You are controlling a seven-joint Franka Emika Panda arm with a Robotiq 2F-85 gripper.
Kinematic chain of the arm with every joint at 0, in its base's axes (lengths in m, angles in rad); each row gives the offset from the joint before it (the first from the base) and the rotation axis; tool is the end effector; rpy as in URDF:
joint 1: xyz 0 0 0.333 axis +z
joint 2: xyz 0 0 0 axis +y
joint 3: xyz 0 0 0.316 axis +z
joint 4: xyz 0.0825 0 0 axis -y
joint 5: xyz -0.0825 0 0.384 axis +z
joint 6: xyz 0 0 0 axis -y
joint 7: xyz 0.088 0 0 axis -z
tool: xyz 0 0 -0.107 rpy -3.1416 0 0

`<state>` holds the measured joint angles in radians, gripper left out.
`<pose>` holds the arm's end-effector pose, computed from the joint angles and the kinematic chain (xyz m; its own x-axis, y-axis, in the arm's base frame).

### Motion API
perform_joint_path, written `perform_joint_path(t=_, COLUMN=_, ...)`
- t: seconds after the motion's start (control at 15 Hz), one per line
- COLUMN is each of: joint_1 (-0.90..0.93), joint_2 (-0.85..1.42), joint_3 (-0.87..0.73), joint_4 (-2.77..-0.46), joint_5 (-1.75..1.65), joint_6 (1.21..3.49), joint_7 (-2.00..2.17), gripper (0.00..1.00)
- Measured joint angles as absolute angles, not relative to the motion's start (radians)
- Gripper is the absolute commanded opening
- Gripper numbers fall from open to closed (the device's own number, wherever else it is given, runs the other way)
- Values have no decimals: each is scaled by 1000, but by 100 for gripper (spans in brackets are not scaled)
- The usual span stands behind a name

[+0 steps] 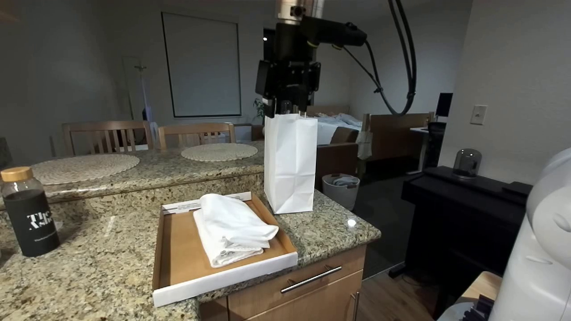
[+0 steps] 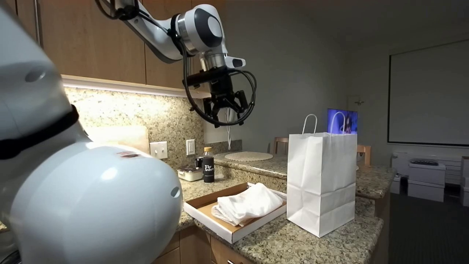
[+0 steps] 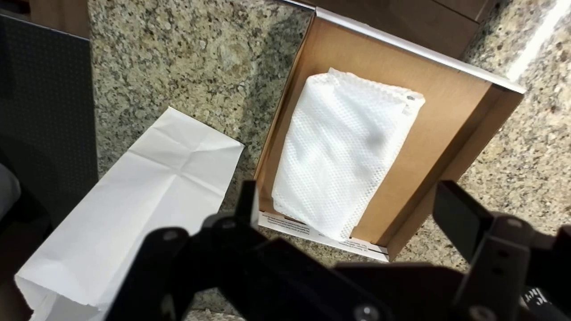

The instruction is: Place one white towel in the white bag

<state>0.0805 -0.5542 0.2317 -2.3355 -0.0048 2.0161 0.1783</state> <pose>0.3867 0.1384 0.5554 0.9636 0.1219 0.2378 0.1045 -0.9909 0.0847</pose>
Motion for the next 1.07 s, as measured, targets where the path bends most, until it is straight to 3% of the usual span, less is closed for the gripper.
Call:
perform_joint_path(t=0.53, joint_1=99, joint_2=-295, joint_3=290, joint_4=-2155, joint_5=-7, joint_6=2084, joint_7=280, gripper=100)
perform_joint_path(t=1.07, joint_1=119, joint_2=0, joint_3=289, joint_4=-1997, joint_5=-64, joint_6=1970, joint_7=289, gripper=100)
